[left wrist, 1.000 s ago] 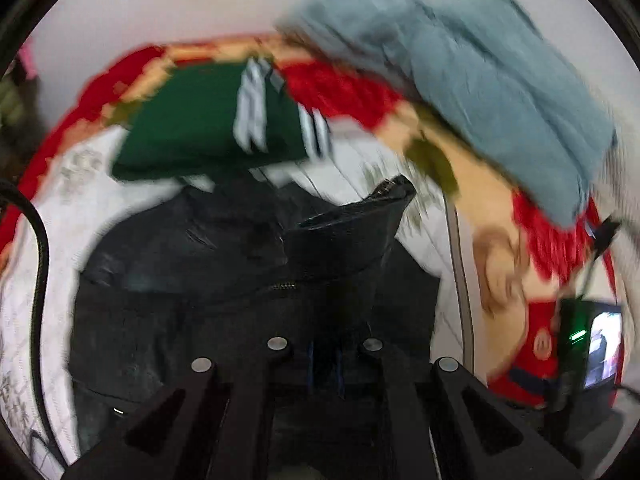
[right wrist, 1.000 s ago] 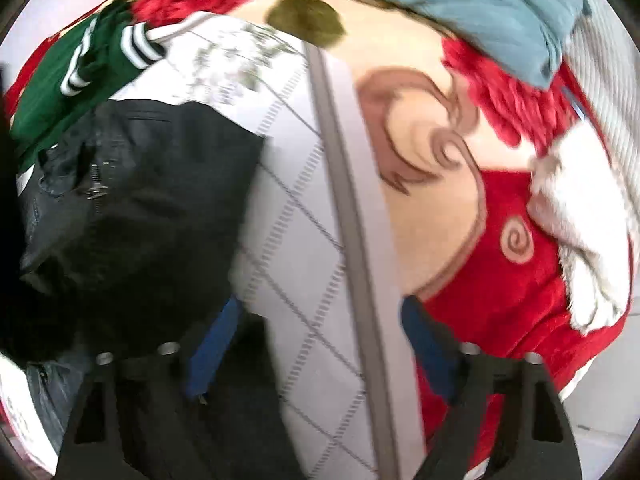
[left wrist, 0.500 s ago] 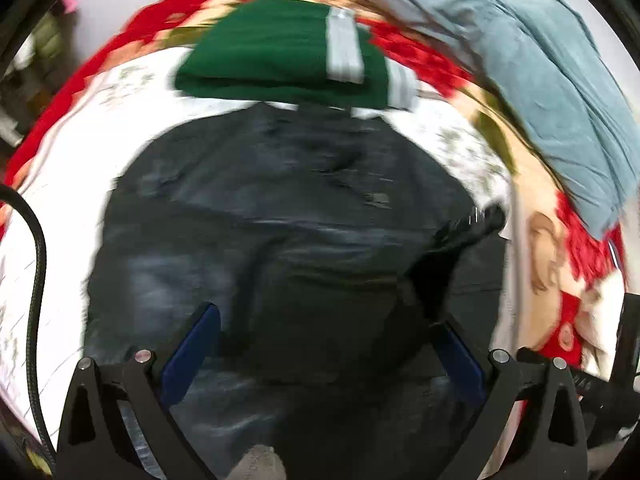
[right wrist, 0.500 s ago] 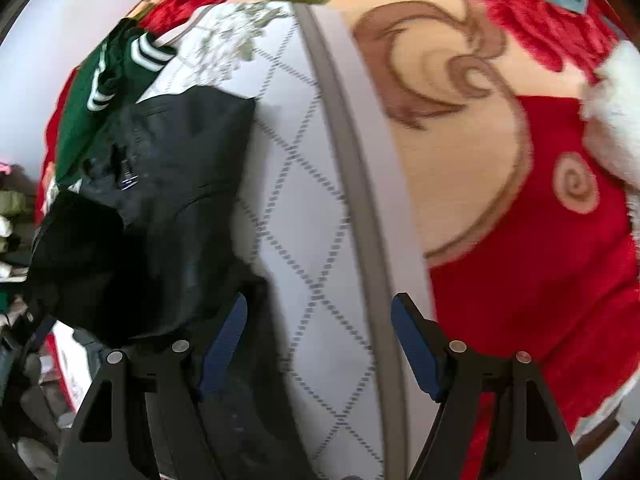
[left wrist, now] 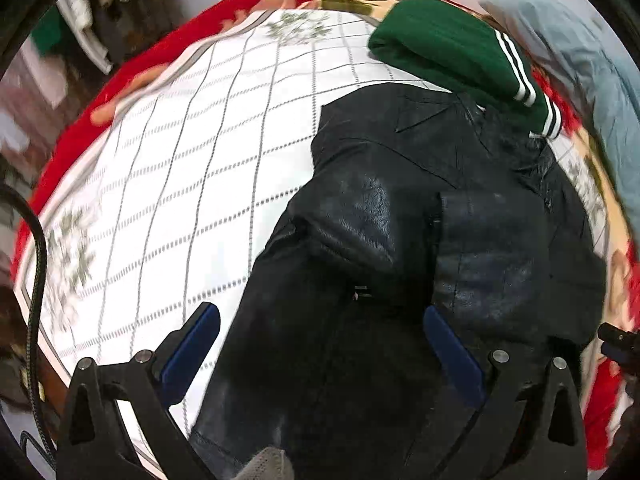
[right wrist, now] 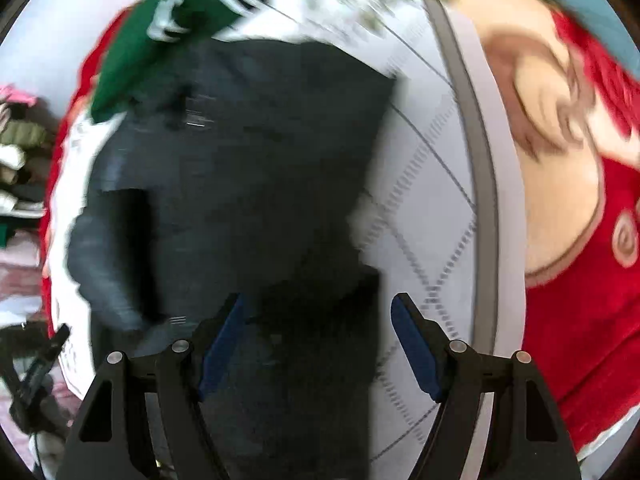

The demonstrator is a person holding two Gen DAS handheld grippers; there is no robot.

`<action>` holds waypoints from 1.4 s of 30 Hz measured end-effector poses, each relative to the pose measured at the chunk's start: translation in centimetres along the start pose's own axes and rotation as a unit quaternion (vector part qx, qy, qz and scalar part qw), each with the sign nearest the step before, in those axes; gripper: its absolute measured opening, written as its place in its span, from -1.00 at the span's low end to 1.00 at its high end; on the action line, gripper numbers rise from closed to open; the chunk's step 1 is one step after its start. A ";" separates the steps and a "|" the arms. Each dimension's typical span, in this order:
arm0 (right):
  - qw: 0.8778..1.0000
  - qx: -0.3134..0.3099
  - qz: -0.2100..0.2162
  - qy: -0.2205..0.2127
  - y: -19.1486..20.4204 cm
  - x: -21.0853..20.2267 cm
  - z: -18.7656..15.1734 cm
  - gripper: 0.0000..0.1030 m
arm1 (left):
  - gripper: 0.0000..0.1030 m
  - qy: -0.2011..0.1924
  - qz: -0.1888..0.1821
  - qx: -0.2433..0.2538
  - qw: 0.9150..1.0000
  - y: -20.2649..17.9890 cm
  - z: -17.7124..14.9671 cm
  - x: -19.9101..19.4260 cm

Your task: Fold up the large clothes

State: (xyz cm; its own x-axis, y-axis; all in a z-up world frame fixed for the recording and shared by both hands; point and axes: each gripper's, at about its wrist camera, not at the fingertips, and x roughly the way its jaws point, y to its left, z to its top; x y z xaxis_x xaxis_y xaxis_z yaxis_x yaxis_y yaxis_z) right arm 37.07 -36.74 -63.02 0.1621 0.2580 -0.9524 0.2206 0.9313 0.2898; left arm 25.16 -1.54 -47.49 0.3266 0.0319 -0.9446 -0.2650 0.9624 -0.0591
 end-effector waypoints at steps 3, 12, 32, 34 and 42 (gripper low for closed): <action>0.997 -0.009 0.070 0.012 5.0 -0.5 -0.3 0.49 | 0.99 -0.011 0.014 -0.021 1.000 0.8 -0.2 -1.2; 0.991 -0.085 0.096 0.027 23.2 2.7 2.6 0.48 | 0.99 0.005 0.145 -0.008 0.989 4.1 0.3 2.4; 0.992 0.045 -0.119 0.019 2.2 -2.7 0.6 0.48 | 0.99 0.016 0.134 0.041 0.990 1.2 1.0 2.7; 0.997 0.042 -0.063 0.015 3.8 -3.2 -0.3 0.48 | 0.99 0.012 0.145 0.045 0.988 1.0 1.2 2.7; 0.979 0.020 0.153 0.130 15.4 4.7 -5.2 0.49 | 0.99 0.034 0.170 0.027 0.985 2.3 0.8 2.9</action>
State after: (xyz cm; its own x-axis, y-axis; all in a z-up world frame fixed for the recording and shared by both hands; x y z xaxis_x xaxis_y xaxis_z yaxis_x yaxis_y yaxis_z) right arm 36.21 -19.79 -63.54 -0.0224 0.5857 -0.8102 0.2382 0.7902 0.5646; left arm 26.19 0.95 -50.13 0.1650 0.3376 -0.9267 -0.2986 0.9126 0.2793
